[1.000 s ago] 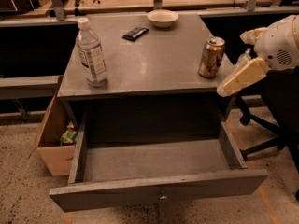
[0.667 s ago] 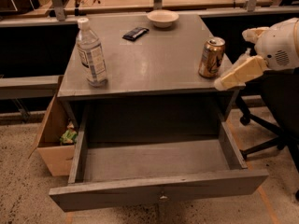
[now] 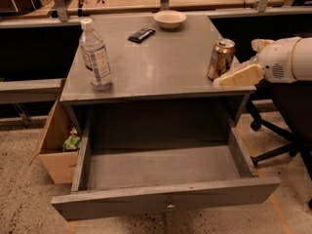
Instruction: Place orange can into top drawer
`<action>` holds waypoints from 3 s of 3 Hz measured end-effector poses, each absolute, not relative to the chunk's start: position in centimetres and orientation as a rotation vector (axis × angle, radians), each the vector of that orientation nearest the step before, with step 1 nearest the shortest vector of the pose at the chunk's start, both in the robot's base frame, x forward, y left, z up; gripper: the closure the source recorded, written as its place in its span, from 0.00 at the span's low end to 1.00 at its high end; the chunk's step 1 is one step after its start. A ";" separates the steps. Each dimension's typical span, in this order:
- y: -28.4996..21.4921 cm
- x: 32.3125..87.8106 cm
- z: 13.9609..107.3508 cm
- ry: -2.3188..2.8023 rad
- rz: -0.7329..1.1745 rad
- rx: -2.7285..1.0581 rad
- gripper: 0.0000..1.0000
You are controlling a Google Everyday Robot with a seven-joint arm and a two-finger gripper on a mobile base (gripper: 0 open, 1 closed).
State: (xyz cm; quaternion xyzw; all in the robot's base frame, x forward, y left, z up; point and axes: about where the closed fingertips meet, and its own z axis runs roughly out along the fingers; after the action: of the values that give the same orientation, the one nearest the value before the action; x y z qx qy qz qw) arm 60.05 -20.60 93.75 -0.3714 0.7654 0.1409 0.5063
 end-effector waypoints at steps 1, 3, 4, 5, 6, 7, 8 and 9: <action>-21.3 61.7 92.9 1.875 0.291 -0.767 0.00; -21.0 62.2 92.6 1.861 0.280 -0.759 0.00; -21.0 63.4 91.8 1.840 0.250 -0.724 0.00; -21.2 65.0 91.3 1.794 0.241 -0.690 0.00; -21.3 66.9 90.7 1.755 0.247 -0.673 0.00; -21.5 68.6 89.9 1.731 0.259 -0.649 0.00; -22.5 69.7 89.4 1.725 0.248 -0.626 0.16; -23.0 70.3 89.3 1.713 0.245 -0.627 0.41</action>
Offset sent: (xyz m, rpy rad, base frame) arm 0.0108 -0.0047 -0.0080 0.0124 -0.0038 -0.0771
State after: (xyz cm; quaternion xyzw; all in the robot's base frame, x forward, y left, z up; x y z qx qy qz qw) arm 70.30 -22.97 89.31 -0.2712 0.7406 0.1061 0.6055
